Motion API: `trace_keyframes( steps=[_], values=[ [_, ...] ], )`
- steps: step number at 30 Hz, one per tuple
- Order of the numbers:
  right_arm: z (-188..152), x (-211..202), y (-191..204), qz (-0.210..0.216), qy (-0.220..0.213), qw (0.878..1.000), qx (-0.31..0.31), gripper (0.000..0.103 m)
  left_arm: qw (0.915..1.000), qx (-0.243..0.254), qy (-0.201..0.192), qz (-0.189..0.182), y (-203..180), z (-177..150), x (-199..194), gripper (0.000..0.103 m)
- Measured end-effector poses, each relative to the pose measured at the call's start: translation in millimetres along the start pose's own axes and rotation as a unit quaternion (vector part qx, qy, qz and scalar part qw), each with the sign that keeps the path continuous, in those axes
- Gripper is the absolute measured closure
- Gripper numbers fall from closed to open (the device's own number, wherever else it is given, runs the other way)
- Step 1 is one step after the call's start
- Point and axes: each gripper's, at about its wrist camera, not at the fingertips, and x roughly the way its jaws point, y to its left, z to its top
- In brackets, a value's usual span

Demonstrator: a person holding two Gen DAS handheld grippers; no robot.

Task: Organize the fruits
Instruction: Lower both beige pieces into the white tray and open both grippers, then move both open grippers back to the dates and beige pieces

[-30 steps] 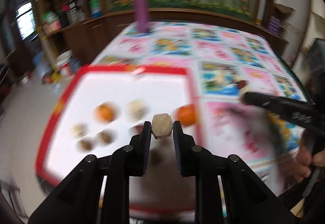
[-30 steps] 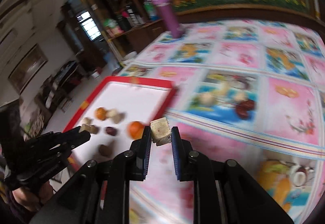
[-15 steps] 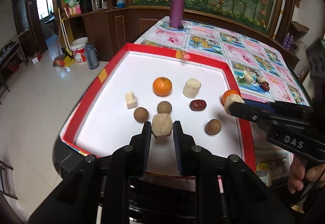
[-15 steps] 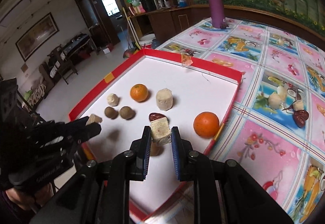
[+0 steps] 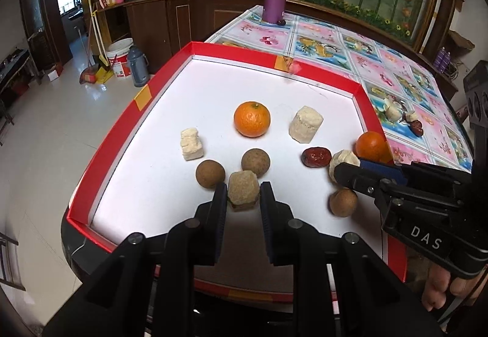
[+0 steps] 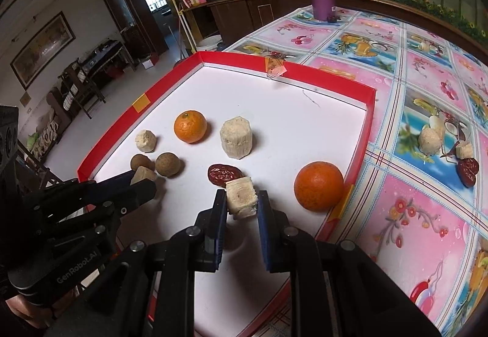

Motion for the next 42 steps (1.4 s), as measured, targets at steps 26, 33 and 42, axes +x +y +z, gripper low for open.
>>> trace_keyframes(
  steps=[26,33,42],
  values=[
    [4.5,-44.9,-8.0,-0.006,-0.055,0.998,-0.007,0.055,0.9942,0.032,-0.045,0.092,-16.5,8.2,-32.0,0.048],
    [6.6,-65.9,-30.9,-0.013,-0.08,0.997,0.014,0.055,0.9924,0.053,-0.068,0.089,-36.2,17.1,-49.5,0.046],
    [-6.5,-88.8,-93.4,-0.046,-0.096,0.992,0.062,0.055,0.9925,0.084,-0.053,0.071,-73.3,21.1,-39.2,0.046]
  ],
)
